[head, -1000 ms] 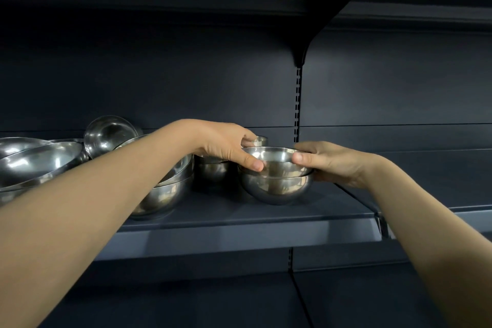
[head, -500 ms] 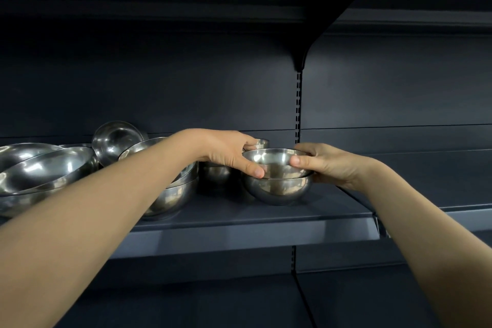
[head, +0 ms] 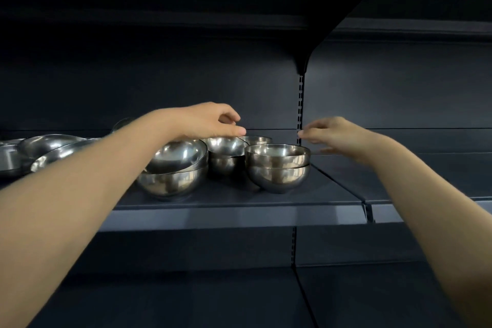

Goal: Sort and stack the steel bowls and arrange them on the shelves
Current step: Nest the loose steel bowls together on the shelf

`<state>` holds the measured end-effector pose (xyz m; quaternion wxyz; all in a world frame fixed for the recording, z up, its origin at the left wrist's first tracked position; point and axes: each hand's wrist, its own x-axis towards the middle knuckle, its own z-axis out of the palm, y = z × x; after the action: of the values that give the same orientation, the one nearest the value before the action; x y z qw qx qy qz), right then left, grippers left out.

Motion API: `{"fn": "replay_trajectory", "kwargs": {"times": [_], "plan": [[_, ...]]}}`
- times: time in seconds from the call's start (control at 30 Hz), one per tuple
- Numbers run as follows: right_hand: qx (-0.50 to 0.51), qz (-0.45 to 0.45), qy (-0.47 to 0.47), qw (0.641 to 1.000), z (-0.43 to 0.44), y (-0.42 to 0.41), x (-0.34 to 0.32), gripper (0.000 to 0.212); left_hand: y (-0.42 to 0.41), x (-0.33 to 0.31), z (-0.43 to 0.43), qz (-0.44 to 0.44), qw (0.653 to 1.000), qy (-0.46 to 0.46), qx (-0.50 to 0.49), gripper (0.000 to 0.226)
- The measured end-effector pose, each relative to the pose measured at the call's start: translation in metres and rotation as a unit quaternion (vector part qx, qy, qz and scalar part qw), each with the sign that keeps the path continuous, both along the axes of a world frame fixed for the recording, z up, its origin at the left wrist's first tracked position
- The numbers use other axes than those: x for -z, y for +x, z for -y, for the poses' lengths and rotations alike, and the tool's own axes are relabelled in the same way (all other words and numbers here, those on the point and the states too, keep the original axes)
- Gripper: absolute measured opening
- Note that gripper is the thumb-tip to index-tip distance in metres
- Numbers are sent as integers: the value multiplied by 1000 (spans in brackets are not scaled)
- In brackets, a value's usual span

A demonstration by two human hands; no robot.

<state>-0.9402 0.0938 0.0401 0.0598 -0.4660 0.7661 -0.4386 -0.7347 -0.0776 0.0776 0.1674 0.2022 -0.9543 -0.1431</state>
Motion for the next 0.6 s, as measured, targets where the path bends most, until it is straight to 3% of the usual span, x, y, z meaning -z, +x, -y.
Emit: {"fn": "replay_trajectory", "kwargs": {"times": [0.23,0.4,0.6], "plan": [[16,-142,54,988,7,48,-16,51,70,4,-1,-24,994,-101,-41,32],[20,-197,98,975,23,92,-24,51,120,-2,7,36,973,-204,-100,39],[37,-245,101,963,47,153,-15,51,176,4,28,78,963,-236,-108,39]]}}
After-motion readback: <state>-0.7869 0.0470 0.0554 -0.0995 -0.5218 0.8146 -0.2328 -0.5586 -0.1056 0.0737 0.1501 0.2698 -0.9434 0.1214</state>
